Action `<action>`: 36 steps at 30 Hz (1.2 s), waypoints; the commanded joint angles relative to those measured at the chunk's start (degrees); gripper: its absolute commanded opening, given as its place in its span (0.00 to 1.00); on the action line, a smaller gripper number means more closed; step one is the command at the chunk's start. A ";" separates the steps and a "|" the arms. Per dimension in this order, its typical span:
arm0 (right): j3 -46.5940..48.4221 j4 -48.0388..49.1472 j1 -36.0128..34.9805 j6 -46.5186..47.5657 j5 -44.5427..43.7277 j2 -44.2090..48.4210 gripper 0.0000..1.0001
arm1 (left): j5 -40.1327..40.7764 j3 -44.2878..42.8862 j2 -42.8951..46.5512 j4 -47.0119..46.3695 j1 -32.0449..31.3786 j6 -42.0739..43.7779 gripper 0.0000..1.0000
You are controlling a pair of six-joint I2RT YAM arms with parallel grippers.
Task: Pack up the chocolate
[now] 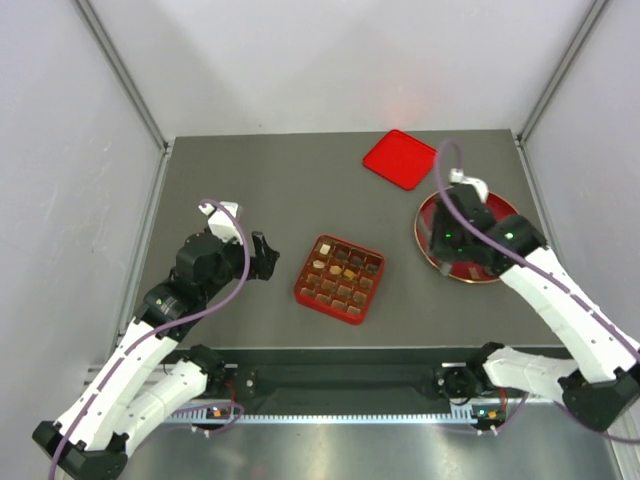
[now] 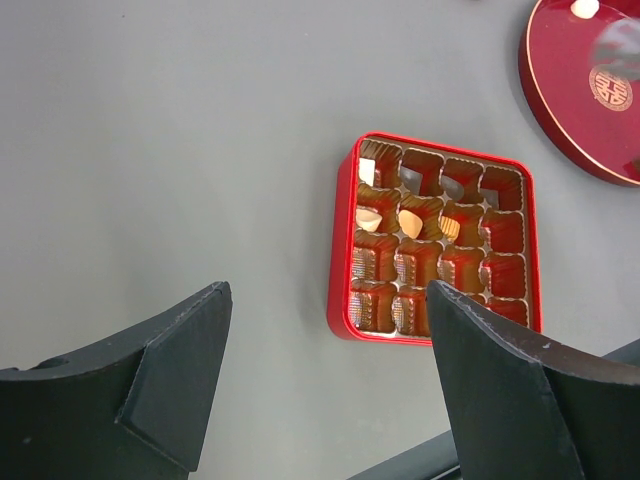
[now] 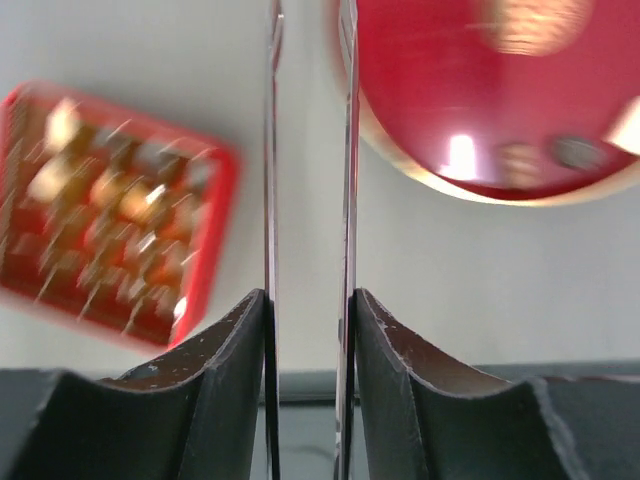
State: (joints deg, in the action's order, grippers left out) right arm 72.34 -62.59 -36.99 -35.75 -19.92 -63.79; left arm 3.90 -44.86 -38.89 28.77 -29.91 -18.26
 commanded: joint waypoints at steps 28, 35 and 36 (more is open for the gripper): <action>-16.35 -6.67 25.04 7.27 3.05 9.83 0.42 | -1.88 0.21 2.95 -1.26 -0.24 0.16 0.84; -17.32 -4.74 25.04 8.59 5.16 8.95 0.38 | -1.62 0.21 2.68 -1.26 -0.15 0.16 0.84; -17.23 -4.74 25.04 8.76 5.24 8.86 0.38 | -1.62 0.21 2.68 -1.26 -0.23 0.16 0.84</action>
State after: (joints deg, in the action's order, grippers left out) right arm 55.02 -69.36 -12.84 -28.36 -15.33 -54.61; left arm 2.42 -44.86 -36.58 28.77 -29.95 -18.28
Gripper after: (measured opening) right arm 0.390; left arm 0.840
